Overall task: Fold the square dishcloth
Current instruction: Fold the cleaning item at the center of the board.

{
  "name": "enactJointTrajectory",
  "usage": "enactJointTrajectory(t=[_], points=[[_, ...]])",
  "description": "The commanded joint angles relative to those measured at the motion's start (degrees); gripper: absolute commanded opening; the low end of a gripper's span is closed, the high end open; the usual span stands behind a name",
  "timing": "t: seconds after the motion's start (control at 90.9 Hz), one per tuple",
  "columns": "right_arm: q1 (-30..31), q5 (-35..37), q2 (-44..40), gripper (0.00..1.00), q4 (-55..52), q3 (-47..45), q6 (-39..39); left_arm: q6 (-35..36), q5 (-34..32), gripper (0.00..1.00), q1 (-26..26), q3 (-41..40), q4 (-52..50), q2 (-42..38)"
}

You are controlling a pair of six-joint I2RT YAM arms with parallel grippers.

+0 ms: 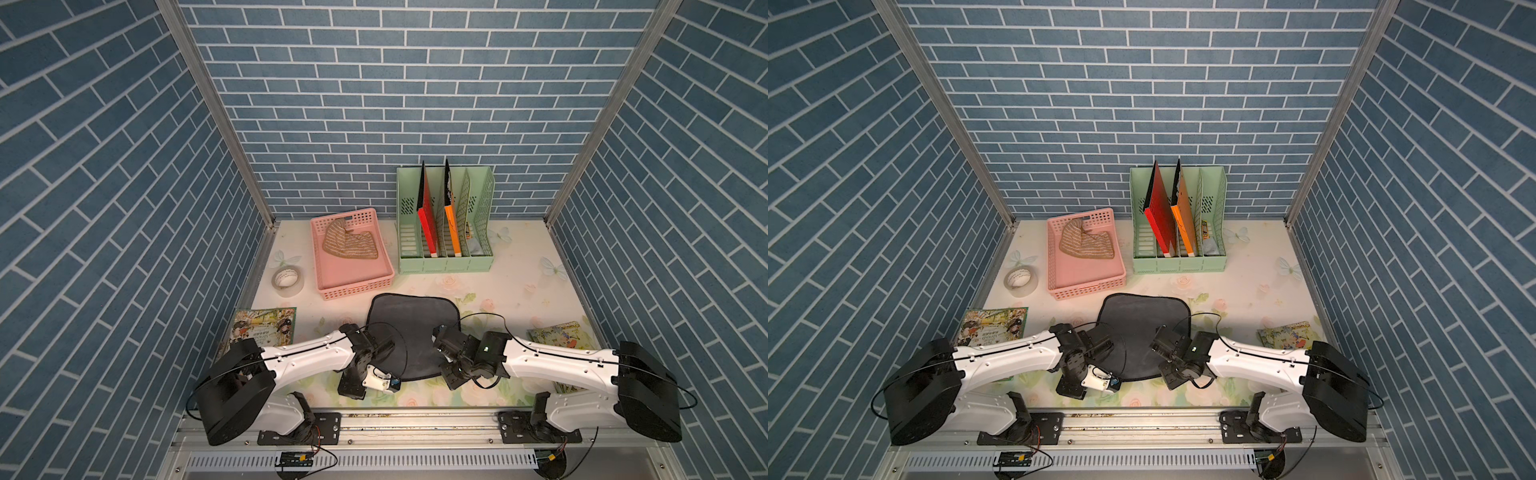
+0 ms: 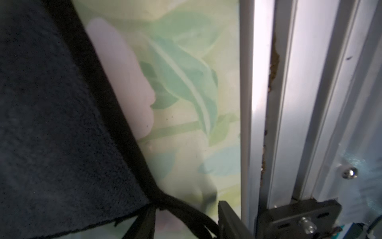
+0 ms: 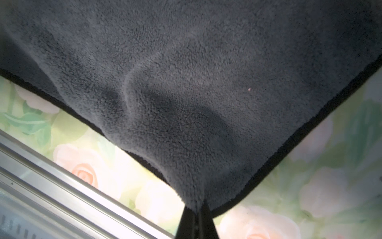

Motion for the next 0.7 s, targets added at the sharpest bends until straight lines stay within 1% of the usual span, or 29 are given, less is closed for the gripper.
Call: enactJointTrajectory(t=[0.0,0.055,0.11,0.143,0.176,0.297,0.385,0.462,0.539,0.638,0.693], points=[[-0.59,-0.72,-0.40,0.00,1.28,-0.74,-1.45,-0.94,-4.01,0.38,-0.40,-3.12,3.93,1.99],[-0.76,-0.57,-0.59,0.00,1.15,-0.58,-1.45,-0.71,-4.28,0.22,-0.40,-2.57,2.07,1.58],[-0.97,-0.44,-0.91,0.00,1.00,-0.41,-1.45,0.11,-4.40,0.10,-0.41,-1.23,-0.70,0.47],[-1.08,-0.33,-1.15,0.00,0.77,-0.35,-1.47,0.63,-4.33,0.03,-0.44,-0.23,-2.20,-0.27],[-1.21,-0.30,-1.41,0.00,0.42,-0.17,-1.53,1.00,-4.09,0.01,-0.47,1.12,-4.32,-0.83],[-1.56,0.05,-2.63,0.00,-0.84,0.33,-1.71,1.19,-2.94,0.00,-0.41,5.29,-12.43,-2.51],[-1.58,-0.17,-3.17,0.00,-1.59,0.01,-1.79,1.63,-2.95,0.00,-0.40,5.41,-15.45,-3.70],[-1.66,-0.33,-3.62,0.00,-2.21,-0.16,-1.80,2.08,-3.15,0.00,-0.17,6.05,-16.55,-4.40],[-1.70,-0.66,-4.28,0.00,-3.32,0.37,-1.92,2.74,-4.05,0.00,0.33,8.38,-16.64,-4.82],[-2.07,-0.02,-4.97,0.00,-5.54,2.04,-2.54,3.98,-4.90,0.00,2.52,15.26,-15.73,-4.15],[-3.39,0.07,-5.10,0.00,-6.94,3.52,-3.63,5.03,-5.83,0.00,4.62,19.14,-14.66,-3.28]])
